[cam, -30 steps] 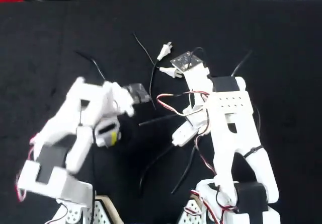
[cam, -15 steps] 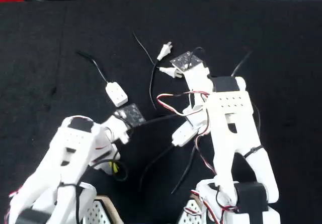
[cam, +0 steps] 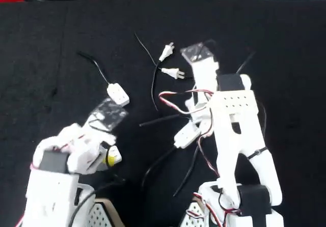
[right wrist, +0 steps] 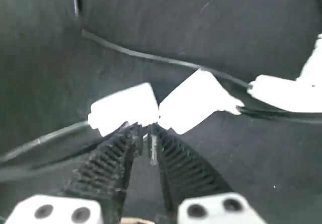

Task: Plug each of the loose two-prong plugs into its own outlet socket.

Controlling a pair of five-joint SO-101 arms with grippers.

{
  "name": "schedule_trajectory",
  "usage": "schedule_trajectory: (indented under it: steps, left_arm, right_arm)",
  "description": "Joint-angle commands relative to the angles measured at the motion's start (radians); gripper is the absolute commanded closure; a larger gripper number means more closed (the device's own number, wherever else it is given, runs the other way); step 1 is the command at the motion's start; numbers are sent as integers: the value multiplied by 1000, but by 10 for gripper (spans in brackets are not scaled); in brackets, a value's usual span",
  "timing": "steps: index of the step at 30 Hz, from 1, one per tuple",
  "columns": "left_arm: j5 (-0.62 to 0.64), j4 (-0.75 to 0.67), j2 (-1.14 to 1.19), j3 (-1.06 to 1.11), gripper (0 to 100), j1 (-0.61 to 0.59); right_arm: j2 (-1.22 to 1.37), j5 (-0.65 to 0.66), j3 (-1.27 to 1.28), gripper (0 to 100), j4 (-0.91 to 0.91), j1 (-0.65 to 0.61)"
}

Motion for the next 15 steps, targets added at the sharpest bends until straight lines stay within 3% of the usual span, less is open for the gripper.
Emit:
schedule_trajectory:
  steps: [1, 8, 12, 15]
  left_arm:
    - [69, 15, -210, 41, 658, -84]
    - [133, 15, -517, 137, 658, -286]
    - [175, 6, -508, 133, 658, -331]
    - [216, -21, -505, 139, 658, -332]
  right_arm:
    - [16, -46, -114, 962, -3, -12]
    - [242, -48, -374, 962, 8, -89]
    - [403, -48, -567, 961, 37, -164]
    - [516, -41, -691, 900, 51, -189]
